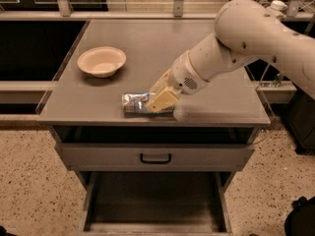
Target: Place redbull can into middle drawer
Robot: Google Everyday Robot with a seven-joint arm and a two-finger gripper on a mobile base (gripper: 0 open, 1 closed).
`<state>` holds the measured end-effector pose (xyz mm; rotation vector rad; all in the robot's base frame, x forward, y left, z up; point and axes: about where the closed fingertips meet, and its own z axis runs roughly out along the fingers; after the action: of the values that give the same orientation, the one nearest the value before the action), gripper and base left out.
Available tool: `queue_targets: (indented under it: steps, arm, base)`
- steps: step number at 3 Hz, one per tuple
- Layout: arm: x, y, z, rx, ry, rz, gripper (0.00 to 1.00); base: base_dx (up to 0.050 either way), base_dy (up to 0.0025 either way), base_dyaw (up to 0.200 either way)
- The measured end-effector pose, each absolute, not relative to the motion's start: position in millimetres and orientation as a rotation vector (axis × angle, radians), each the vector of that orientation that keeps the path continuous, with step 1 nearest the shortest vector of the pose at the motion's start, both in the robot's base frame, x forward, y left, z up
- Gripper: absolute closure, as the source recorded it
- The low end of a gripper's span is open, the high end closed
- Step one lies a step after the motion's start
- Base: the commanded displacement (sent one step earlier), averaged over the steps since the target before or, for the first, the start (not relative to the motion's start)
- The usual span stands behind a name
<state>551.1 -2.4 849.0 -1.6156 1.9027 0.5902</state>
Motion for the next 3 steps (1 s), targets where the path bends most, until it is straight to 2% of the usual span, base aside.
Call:
queue_targets:
  steps: [3]
  arm:
    - [512.0,-18.4,851.2,-1.501,1.93,0.601,1.0]
  base:
    - [0.0,0.0,0.0]
